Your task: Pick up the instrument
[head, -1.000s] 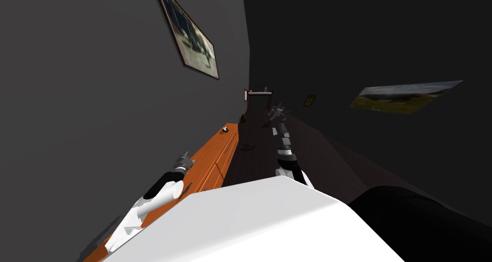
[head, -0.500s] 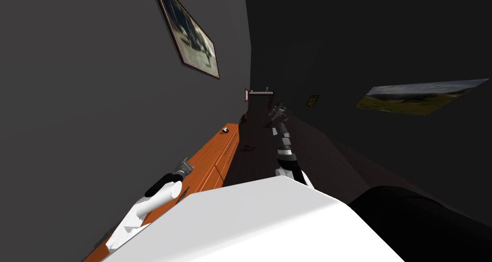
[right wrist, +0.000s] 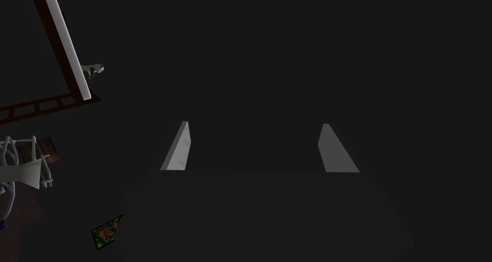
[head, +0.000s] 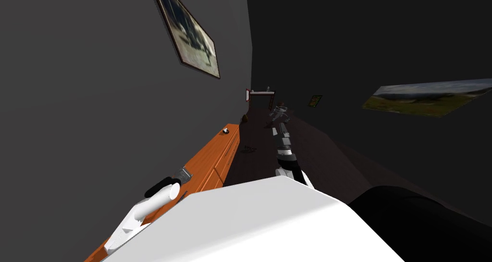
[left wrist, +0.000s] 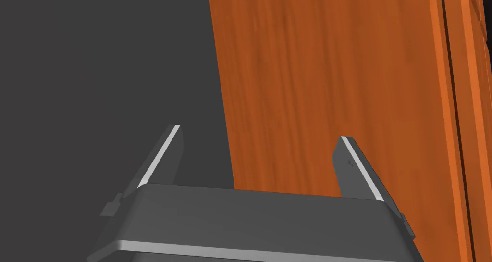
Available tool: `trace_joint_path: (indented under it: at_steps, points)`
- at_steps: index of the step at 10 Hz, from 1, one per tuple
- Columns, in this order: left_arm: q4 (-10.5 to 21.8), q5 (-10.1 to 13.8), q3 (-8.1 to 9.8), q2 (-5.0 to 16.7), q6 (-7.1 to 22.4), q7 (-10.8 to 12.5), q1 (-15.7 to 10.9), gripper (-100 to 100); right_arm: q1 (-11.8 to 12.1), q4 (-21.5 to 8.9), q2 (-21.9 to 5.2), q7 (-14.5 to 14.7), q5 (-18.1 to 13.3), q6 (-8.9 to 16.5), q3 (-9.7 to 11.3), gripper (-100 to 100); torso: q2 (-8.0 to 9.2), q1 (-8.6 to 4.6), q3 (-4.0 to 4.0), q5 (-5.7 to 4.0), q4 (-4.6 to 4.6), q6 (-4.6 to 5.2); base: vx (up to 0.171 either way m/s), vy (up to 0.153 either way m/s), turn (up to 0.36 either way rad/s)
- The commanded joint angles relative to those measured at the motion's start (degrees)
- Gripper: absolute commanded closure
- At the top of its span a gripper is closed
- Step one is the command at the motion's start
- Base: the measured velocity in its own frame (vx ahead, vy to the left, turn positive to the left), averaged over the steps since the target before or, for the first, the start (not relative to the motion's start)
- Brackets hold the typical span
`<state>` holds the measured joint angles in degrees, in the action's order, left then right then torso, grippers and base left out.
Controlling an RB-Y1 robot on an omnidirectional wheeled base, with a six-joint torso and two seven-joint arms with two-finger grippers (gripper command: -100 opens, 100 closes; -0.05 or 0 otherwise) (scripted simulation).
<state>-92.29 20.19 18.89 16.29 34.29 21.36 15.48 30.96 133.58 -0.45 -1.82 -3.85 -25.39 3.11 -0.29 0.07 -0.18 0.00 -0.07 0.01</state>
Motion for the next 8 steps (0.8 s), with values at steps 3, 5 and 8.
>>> trace_joint_path:
  at_steps: [3, 5, 8]
  points:
    - [5.99, 1.70, 0.59, 0.91, 4.08, 1.13, -1.49, -100, 0.00, 0.00, 0.00, 0.00, 0.00, 0.00, 0.00, 0, 0.00, 0.01, 0.00, 0.00, 0.00, 0.00, 0.065, 0.000, 0.021]
    - [9.38, 2.78, 0.90, 1.57, 6.37, 1.79, -2.30, -100, 0.00, 0.00, 0.00, 0.00, 0.00, 0.00, 0.00, 0, 0.03, 0.02, 0.02, 0.00, 0.01, 0.01, 0.055, 0.006, 0.017]
    - [16.06, 4.80, 1.35, 3.06, 10.51, 2.97, -3.88, -100, 0.00, 0.00, 0.00, 0.00, 0.00, 0.00, 0.00, 0, 0.08, 0.06, 0.04, 0.01, 0.01, 0.01, 0.054, 0.013, 0.016]
